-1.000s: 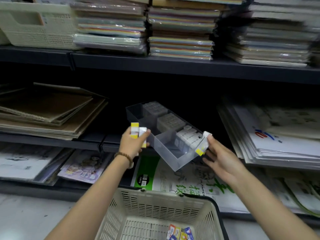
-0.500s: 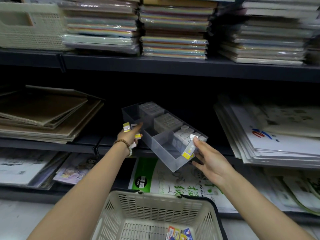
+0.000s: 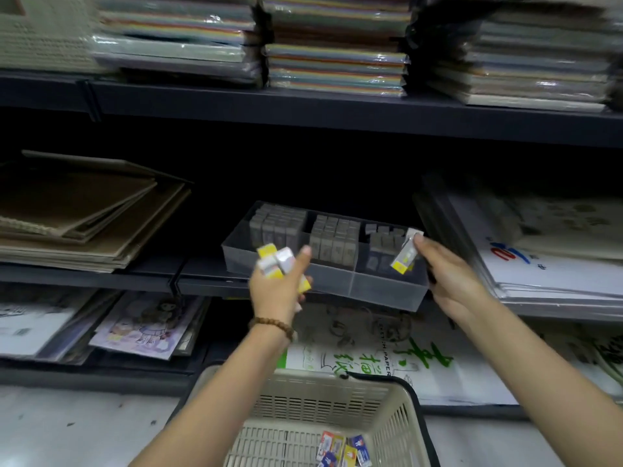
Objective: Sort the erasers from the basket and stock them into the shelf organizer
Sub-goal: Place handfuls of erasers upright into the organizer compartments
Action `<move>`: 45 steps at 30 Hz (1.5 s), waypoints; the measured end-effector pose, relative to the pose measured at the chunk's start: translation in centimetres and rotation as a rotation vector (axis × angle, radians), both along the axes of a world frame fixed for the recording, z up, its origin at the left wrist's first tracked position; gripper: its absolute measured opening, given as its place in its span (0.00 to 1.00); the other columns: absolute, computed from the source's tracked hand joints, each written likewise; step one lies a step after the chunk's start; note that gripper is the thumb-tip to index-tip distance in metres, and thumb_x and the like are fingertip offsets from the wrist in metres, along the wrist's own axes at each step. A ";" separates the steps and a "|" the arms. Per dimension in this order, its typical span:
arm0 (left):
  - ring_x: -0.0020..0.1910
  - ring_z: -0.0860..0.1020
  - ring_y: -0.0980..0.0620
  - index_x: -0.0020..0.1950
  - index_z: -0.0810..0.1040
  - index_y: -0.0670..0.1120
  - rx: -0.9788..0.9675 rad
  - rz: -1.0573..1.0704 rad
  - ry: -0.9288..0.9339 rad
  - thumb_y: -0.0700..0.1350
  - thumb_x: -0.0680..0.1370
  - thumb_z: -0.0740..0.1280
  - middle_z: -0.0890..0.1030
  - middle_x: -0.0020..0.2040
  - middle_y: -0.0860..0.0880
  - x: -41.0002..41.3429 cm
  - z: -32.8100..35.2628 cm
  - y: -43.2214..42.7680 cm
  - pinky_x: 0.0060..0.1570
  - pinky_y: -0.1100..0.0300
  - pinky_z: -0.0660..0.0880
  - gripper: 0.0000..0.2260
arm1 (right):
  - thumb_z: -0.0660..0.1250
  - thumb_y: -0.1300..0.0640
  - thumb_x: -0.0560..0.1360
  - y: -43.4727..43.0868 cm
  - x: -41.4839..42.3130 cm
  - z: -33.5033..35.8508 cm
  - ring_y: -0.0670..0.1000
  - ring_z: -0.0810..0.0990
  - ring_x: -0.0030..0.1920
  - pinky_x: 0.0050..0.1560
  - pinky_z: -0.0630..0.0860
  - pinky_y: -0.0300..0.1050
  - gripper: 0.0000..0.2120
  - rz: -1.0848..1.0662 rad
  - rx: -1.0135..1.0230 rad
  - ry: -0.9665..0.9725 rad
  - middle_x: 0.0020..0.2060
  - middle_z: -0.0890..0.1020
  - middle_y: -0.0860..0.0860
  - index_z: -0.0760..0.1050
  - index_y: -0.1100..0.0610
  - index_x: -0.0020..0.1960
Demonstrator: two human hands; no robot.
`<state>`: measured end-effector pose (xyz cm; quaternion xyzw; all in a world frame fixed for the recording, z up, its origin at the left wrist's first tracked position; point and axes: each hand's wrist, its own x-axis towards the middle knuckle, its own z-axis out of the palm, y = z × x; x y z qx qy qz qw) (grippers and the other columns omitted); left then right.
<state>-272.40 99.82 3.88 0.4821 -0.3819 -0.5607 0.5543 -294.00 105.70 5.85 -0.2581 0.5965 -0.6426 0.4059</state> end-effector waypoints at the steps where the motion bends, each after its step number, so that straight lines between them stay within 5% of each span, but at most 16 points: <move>1: 0.20 0.73 0.62 0.40 0.72 0.47 -0.086 0.082 -0.045 0.47 0.71 0.74 0.77 0.23 0.54 1.4 0.8 -0.7 0.17 0.70 0.66 0.11 | 0.67 0.50 0.74 0.2 -0.2 0.1 0.48 0.79 0.53 0.52 0.74 0.42 0.07 -0.003 -0.018 0.064 0.52 0.82 0.50 0.79 0.50 0.50; 4: 0.20 0.73 0.64 0.38 0.71 0.50 -0.169 0.237 -0.134 0.46 0.71 0.74 0.76 0.31 0.53 6.9 2.3 -4.5 0.18 0.69 0.68 0.11 | 0.69 0.47 0.73 -0.2 0.5 0.6 0.43 0.79 0.53 0.51 0.75 0.35 0.11 -0.036 -0.108 0.302 0.54 0.80 0.48 0.79 0.48 0.54; 7: 0.25 0.76 0.61 0.39 0.73 0.50 0.031 0.042 -0.248 0.47 0.72 0.73 0.77 0.34 0.50 9.5 1.5 -7.0 0.21 0.67 0.69 0.09 | 0.68 0.50 0.74 -2.9 3.5 1.7 0.36 0.79 0.45 0.41 0.72 0.25 0.11 0.103 -0.185 0.356 0.50 0.81 0.47 0.78 0.50 0.55; 10: 0.32 0.80 0.55 0.42 0.76 0.48 0.112 -0.103 -0.261 0.47 0.72 0.74 0.80 0.37 0.48 9.1 -0.2 -7.0 0.24 0.65 0.70 0.07 | 0.66 0.57 0.76 -6.3 7.5 2.1 0.42 0.78 0.41 0.39 0.73 0.31 0.10 0.228 -0.174 0.284 0.43 0.80 0.47 0.75 0.57 0.57; 14: 0.24 0.78 0.59 0.43 0.77 0.45 0.090 -0.090 -0.325 0.48 0.71 0.74 0.80 0.33 0.49 9.4 -1.5 -4.9 0.19 0.67 0.69 0.09 | 0.66 0.62 0.76 -9.5 10.3 2.1 0.43 0.79 0.35 0.39 0.78 0.33 0.13 0.408 -0.109 0.428 0.38 0.77 0.50 0.72 0.64 0.59; 17: 0.33 0.81 0.50 0.44 0.77 0.46 0.105 -0.156 -0.350 0.51 0.70 0.75 0.82 0.34 0.49 9.8 -1.7 -3.7 0.22 0.63 0.70 0.12 | 0.69 0.64 0.73 -11.4 11.8 2.1 0.50 0.81 0.45 0.49 0.79 0.38 0.18 0.580 0.015 0.561 0.47 0.79 0.58 0.71 0.67 0.61; 19: 0.36 0.80 0.46 0.45 0.78 0.46 0.114 -0.192 -0.350 0.53 0.69 0.75 0.82 0.32 0.50 9.9 -1.6 -3.4 0.24 0.62 0.70 0.13 | 0.71 0.61 0.72 -12.1 12.6 1.7 0.54 0.78 0.52 0.48 0.75 0.33 0.20 0.635 0.108 0.835 0.52 0.78 0.58 0.72 0.66 0.62; 23: 0.30 0.80 0.52 0.43 0.77 0.47 0.122 -0.216 -0.327 0.50 0.70 0.74 0.81 0.26 0.56 10.1 -1.6 -3.6 0.20 0.66 0.68 0.10 | 0.73 0.55 0.71 -12.6 13.9 0.4 0.52 0.78 0.53 0.46 0.70 0.37 0.18 0.584 0.141 1.084 0.53 0.80 0.56 0.77 0.61 0.57; 29: 0.27 0.80 0.58 0.43 0.77 0.46 0.141 -0.230 -0.267 0.48 0.70 0.75 0.80 0.25 0.56 10.3 -1.7 -3.9 0.19 0.68 0.66 0.10 | 0.73 0.58 0.71 -12.2 15.6 -1.6 0.48 0.79 0.45 0.40 0.73 0.31 0.14 0.491 0.168 0.885 0.44 0.80 0.52 0.77 0.61 0.55; 35: 0.31 0.82 0.58 0.45 0.81 0.45 0.189 -0.329 -0.163 0.52 0.72 0.71 0.85 0.38 0.52 11.2 -1.4 -4.5 0.22 0.67 0.69 0.11 | 0.69 0.60 0.74 -12.9 15.3 -0.2 0.53 0.82 0.51 0.49 0.78 0.37 0.17 0.604 0.328 0.486 0.55 0.81 0.60 0.75 0.67 0.60; 41: 0.39 0.84 0.50 0.48 0.79 0.40 0.320 -0.435 0.146 0.41 0.76 0.66 0.85 0.39 0.46 13.2 -0.1 -5.0 0.22 0.68 0.72 0.05 | 0.69 0.58 0.74 -12.3 15.2 0.4 0.50 0.82 0.40 0.39 0.80 0.34 0.18 0.609 0.350 0.459 0.56 0.80 0.62 0.74 0.67 0.60; 45: 0.43 0.84 0.49 0.53 0.78 0.40 0.226 -0.452 0.042 0.44 0.72 0.70 0.85 0.45 0.43 13.9 0.3 -4.5 0.24 0.69 0.72 0.12 | 0.69 0.56 0.75 -11.1 14.7 1.5 0.56 0.83 0.48 0.38 0.80 0.34 0.15 0.546 0.230 0.552 0.52 0.81 0.62 0.75 0.64 0.57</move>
